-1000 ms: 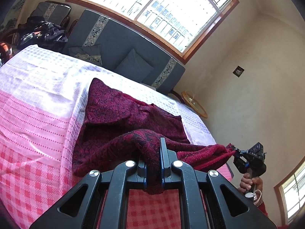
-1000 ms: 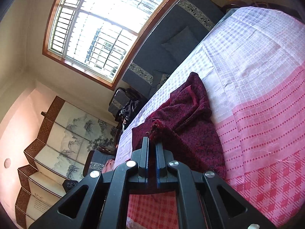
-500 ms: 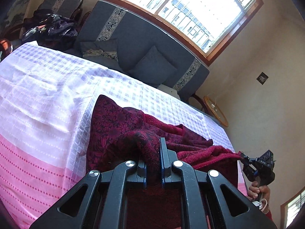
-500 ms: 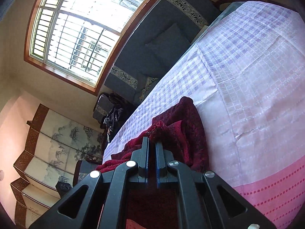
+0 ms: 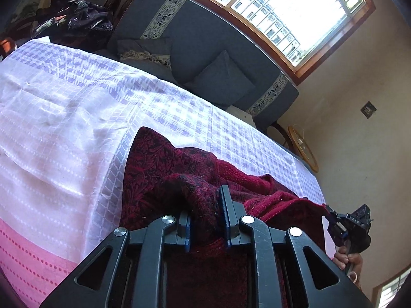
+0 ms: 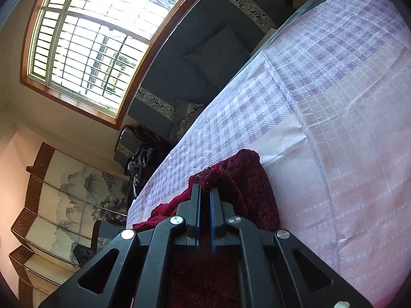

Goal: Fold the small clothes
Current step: 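Lay the folded hem down and open both tools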

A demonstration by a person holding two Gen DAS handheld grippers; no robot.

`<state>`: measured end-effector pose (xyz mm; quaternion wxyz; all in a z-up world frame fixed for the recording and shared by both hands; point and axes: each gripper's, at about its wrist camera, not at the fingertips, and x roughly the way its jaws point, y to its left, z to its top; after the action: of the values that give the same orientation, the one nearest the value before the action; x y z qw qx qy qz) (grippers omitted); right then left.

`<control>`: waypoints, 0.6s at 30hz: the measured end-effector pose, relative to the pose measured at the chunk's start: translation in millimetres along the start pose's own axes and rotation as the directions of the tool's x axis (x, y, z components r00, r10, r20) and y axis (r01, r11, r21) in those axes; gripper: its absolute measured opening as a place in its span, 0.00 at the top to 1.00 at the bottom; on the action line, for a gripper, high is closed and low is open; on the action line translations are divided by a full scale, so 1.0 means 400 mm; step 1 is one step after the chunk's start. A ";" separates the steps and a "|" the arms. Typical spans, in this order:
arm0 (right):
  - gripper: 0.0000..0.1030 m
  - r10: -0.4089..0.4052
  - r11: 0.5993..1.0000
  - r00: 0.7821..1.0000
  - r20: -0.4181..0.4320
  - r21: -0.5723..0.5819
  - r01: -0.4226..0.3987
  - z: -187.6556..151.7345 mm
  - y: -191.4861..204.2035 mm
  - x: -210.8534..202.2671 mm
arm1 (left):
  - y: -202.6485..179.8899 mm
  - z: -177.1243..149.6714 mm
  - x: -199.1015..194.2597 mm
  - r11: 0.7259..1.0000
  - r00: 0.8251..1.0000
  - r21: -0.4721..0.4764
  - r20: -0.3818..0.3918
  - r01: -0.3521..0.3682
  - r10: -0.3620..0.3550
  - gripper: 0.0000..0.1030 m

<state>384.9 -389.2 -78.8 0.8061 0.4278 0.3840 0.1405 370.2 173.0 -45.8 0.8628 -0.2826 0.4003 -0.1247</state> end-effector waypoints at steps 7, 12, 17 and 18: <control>0.93 -0.017 1.000 0.999 0.027 -0.022 0.017 0.006 0.001 0.023 | 0.040 0.020 -0.002 0.986 0.992 -0.112 -0.032 0.122 -0.126 0.37; 0.90 -0.052 0.998 0.997 0.056 -0.028 0.054 0.017 0.000 0.034 | 0.033 0.052 -0.076 0.994 0.991 -0.072 0.111 0.083 -0.075 0.08; 0.90 -0.096 0.990 0.991 0.094 -0.094 0.104 0.005 0.028 0.031 | 0.055 0.063 -0.125 0.996 0.989 -0.082 0.143 0.042 -0.030 0.08; 0.90 -0.076 0.990 0.990 0.122 -0.105 0.089 0.000 0.038 0.013 | 0.057 0.056 -0.132 0.998 0.992 -0.067 0.128 0.011 -0.002 0.08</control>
<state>389.9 -377.2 -69.5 0.8549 0.3739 0.3447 0.1026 352.9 223.3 -14.9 0.8761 -0.3205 0.3472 -0.0956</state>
